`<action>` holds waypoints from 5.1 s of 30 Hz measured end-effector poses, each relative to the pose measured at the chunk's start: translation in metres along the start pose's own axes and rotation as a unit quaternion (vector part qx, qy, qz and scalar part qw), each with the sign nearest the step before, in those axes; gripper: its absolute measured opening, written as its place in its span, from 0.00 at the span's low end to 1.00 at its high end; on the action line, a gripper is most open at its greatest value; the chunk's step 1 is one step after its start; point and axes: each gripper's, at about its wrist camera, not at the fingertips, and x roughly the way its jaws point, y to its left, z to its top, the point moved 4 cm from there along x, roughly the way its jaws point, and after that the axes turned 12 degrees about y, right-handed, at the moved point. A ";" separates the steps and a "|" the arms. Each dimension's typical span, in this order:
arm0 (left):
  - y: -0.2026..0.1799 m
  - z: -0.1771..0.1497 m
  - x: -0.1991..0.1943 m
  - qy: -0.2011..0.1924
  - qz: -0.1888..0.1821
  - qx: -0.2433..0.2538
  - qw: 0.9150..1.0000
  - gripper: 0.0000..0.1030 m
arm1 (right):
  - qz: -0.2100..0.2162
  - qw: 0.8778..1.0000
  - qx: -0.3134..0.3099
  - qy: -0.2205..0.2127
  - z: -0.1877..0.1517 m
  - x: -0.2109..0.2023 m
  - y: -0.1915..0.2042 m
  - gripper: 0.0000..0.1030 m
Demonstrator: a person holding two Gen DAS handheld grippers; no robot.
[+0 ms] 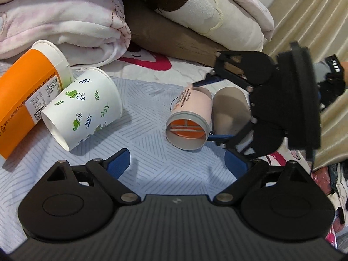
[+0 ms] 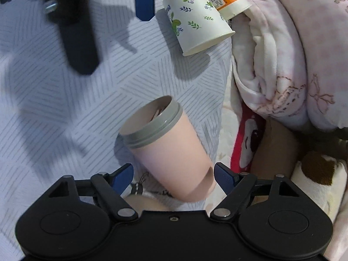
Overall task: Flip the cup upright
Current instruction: 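Move the right tool down toward the pink cup lying on its side, then close the right gripper around the pink cup body and lift it, then rotate the held pink cup upright with the right gripper, rim up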
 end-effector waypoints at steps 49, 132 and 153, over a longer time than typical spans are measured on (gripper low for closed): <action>0.040 -0.051 -0.087 0.032 0.002 -0.098 0.995 0.91 | 0.451 0.532 0.717 -0.020 -0.033 -0.013 0.024 0.70; 0.006 -0.028 -0.049 -0.075 0.061 0.134 0.986 0.59 | 0.019 0.860 0.456 -0.229 0.064 -0.089 0.053 0.69; -0.014 -0.042 -0.038 -0.080 0.053 0.174 0.980 0.59 | 0.056 0.815 0.530 -0.226 0.048 -0.069 0.062 0.65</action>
